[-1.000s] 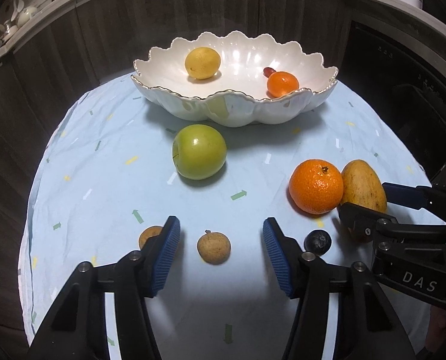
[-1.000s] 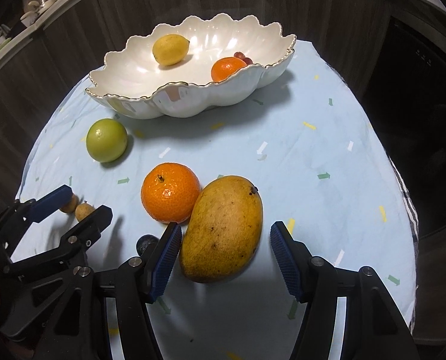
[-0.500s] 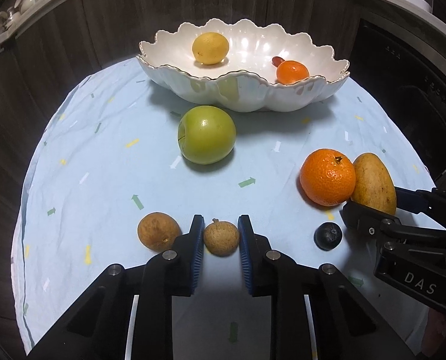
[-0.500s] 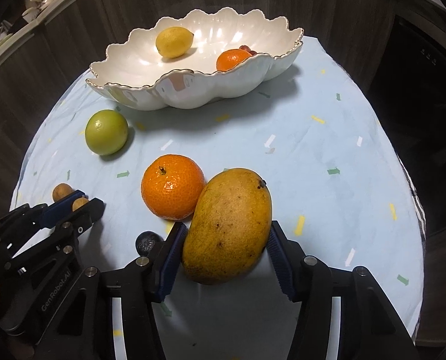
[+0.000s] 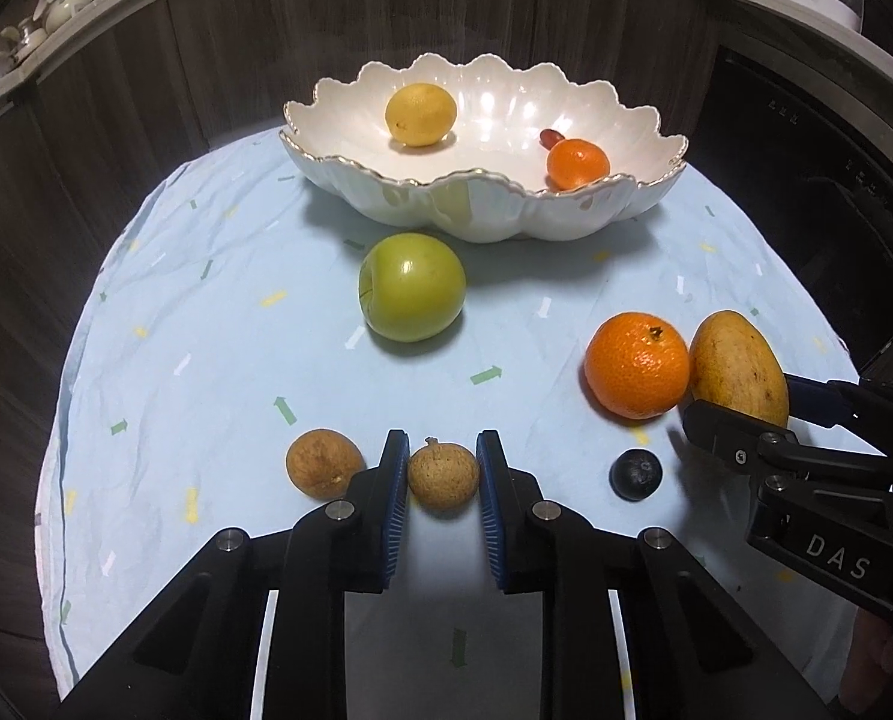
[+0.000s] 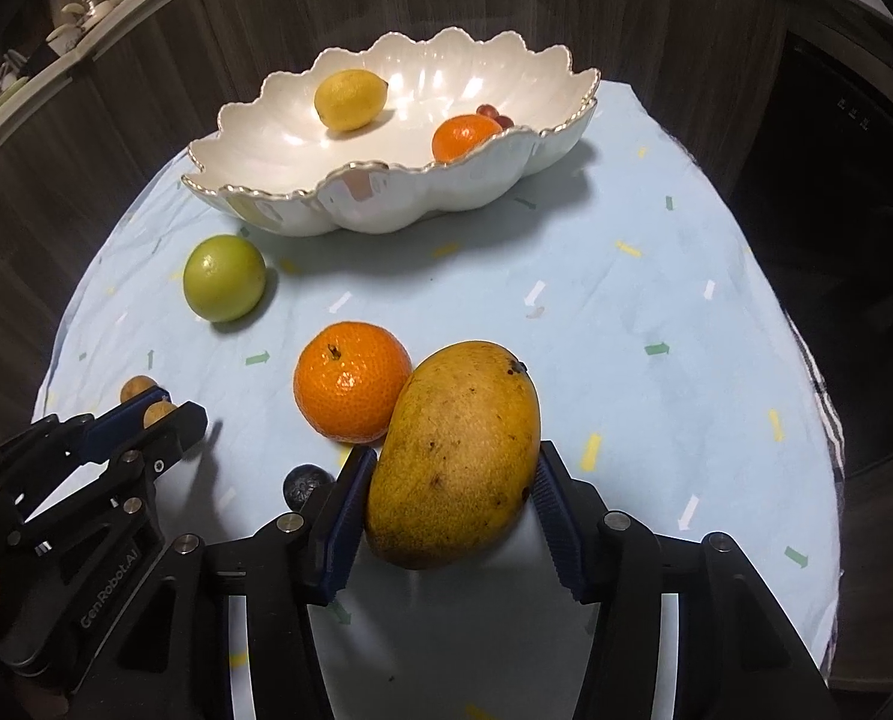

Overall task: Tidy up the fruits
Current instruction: 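Close the left tool on a brown longan while the right tool grasps the mango, then lift and carry the longan and mango over the white bowl with both tools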

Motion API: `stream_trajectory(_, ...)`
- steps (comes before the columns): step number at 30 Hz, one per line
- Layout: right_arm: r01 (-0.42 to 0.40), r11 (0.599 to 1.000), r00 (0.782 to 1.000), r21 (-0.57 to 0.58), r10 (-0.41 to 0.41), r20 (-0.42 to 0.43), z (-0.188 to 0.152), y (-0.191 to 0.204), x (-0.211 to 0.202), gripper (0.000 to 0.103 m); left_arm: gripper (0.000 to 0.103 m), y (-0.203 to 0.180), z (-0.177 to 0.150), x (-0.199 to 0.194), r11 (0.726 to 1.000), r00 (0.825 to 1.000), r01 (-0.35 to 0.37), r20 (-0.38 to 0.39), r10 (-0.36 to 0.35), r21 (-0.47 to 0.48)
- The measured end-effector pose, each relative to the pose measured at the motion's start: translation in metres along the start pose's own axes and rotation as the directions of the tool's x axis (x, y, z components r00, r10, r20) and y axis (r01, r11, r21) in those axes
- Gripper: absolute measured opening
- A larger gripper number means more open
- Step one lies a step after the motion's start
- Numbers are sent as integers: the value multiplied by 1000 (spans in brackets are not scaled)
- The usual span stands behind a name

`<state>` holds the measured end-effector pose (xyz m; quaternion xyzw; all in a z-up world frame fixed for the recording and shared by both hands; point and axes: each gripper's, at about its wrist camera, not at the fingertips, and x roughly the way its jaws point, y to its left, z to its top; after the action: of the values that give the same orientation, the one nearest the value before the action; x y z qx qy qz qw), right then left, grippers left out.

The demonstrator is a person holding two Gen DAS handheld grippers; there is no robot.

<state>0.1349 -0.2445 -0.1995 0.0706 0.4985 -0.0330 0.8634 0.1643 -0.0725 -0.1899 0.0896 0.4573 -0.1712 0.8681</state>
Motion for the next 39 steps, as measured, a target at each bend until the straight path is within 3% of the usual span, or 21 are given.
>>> stream_trajectory(27,27,1000,995,8,-27,96,26,-13,-32,50,23,-5,34,-27,1000,998,-18,52,17,4)
stream_trajectory(39,18,1000,996,-3,-18,88,38,-16,-24,33,23,-3,52,-23,1000,998,-18,62,18,-7)
